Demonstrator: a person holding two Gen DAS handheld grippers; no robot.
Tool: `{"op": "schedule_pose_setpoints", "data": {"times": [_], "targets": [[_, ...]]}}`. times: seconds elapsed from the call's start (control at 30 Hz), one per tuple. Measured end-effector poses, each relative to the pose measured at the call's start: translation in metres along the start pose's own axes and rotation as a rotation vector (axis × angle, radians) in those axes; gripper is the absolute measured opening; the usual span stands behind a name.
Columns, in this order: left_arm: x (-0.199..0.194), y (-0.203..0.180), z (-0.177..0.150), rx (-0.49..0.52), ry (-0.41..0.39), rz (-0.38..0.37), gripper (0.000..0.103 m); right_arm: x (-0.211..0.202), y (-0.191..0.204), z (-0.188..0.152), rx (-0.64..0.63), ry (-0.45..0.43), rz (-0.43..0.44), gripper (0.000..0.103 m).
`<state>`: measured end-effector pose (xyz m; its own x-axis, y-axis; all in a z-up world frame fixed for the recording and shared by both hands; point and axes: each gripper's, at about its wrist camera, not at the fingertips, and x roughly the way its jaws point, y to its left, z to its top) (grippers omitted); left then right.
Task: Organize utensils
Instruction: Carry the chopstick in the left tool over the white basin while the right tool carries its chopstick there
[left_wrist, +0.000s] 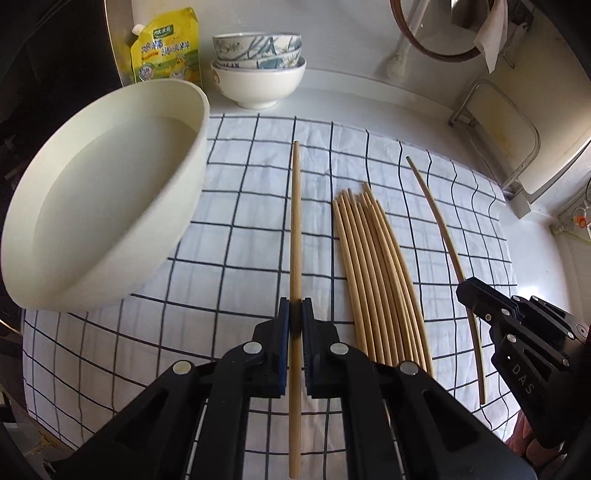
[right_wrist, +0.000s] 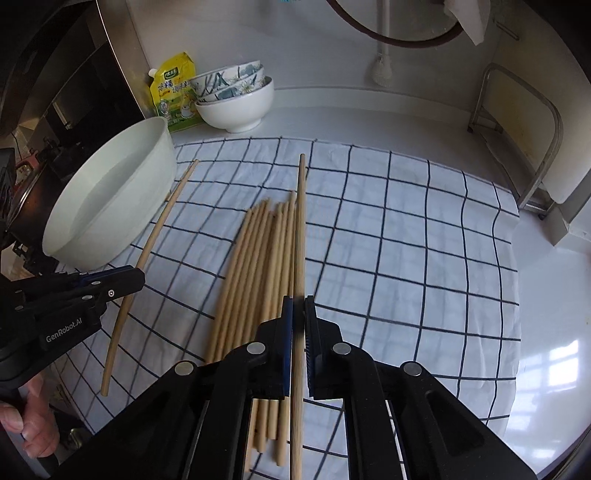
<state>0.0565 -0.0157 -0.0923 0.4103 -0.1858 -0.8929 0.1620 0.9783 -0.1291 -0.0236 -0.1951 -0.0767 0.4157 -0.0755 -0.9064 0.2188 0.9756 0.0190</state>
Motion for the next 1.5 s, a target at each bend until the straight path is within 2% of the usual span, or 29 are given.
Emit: {"op": "schedule_pose_setpoints", "data": {"times": [0.3, 0.6, 0.7, 0.9, 1.17, 1.5], "targets": [[-0.070, 0.063, 0.041, -0.034, -0.120, 0.035, 0.007, -0.028, 0.073, 0.068, -0.077, -0.074, 0.094, 0.006], [-0.096, 0.147, 0.088, -0.046, -0.202, 0.122, 0.007, -0.003, 0.168, 0.127, -0.161, -0.118, 0.180, 0.006], [-0.086, 0.174, 0.099, -0.059, -0.204, 0.138, 0.007, 0.017, 0.194, 0.141, -0.173, -0.099, 0.194, 0.006], [-0.038, 0.212, 0.107, -0.078, -0.127, 0.119, 0.007, 0.069, 0.225, 0.149, -0.149, -0.018, 0.195, 0.006], [0.013, 0.234, 0.107, -0.075, -0.045, 0.104, 0.007, 0.122, 0.232, 0.141, -0.103, 0.089, 0.158, 0.006], [0.036, 0.248, 0.102, -0.075, 0.008, 0.099, 0.008, 0.140, 0.232, 0.135, -0.087, 0.121, 0.118, 0.006]]}}
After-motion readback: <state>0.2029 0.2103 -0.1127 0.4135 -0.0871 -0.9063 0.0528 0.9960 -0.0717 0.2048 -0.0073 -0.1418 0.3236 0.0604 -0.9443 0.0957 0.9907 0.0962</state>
